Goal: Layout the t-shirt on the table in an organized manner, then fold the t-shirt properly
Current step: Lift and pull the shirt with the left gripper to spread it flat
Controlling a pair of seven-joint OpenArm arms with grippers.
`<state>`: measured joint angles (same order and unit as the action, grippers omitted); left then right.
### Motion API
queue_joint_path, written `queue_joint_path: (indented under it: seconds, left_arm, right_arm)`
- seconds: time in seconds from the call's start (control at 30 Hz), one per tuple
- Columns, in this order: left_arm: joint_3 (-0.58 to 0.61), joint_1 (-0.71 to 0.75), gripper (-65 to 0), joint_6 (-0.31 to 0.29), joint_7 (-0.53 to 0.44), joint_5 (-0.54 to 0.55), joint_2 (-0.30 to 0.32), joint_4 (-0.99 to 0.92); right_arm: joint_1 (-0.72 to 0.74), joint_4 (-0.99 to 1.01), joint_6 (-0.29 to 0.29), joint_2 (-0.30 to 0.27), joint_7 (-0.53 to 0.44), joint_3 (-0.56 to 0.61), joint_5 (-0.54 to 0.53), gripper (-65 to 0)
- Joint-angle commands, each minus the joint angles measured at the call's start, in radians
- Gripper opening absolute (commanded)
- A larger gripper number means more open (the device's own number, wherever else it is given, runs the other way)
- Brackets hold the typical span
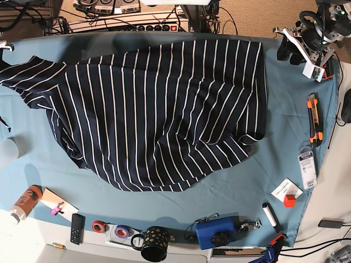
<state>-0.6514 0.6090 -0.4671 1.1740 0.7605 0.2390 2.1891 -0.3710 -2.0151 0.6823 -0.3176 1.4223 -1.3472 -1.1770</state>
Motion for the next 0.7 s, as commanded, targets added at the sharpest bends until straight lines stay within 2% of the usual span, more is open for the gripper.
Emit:
queue_joint_path:
  seconds: [0.0,0.03,0.13,0.2,0.37,0.47,0.6,0.67]
  left_arm:
    - [-0.007,0.006,-40.0,-0.002,-0.027,0.022,0.01,0.017]
    - [-0.007,0.006,-40.0,-0.008,-0.043,0.033,0.01,0.017]
    - [-0.006,-0.007,-40.0,-0.107,-0.119,0.065,0.011,0.017]
    - [-0.005,-0.043,-40.1,-0.138,-0.11,0.066,0.011,0.014]
    - [-0.005,-0.176,-40.0,-0.181,-0.02,0.071,0.011,-0.054]
    - [0.014,-0.244,-40.0,-0.203,0.003,0.116,0.019,-0.143]
    - [0.116,-0.304,-39.7,-0.214,0.015,0.137,0.039,-0.256]
    - [0.185,-0.328,-36.2,-0.215,0.015,0.136,0.047,-0.288]
  right_arm:
    - [-0.003,-0.013,0.007,-0.024,-0.026,-0.007,-0.016,-65.0]
    - [-0.003,-0.013,0.007,-0.024,-0.026,-0.007,-0.016,-65.0]
    - [-0.003,-0.013,0.007,-0.024,-0.026,-0.007,-0.016,-65.0]
    - [-0.003,-0.013,0.007,-0.024,-0.026,-0.007,-0.016,-65.0]
    - [-0.003,-0.013,0.006,-0.024,-0.026,-0.007,-0.016,-65.0]
    - [-0.003,-0.013,0.007,-0.024,-0.026,-0.007,-0.016,-65.0]
    - [-0.003,-0.013,0.006,-0.024,-0.026,-0.007,-0.016,-65.0]
    - [-0.003,-0.013,0.007,-0.024,-0.026,-0.007,-0.016,-65.0]
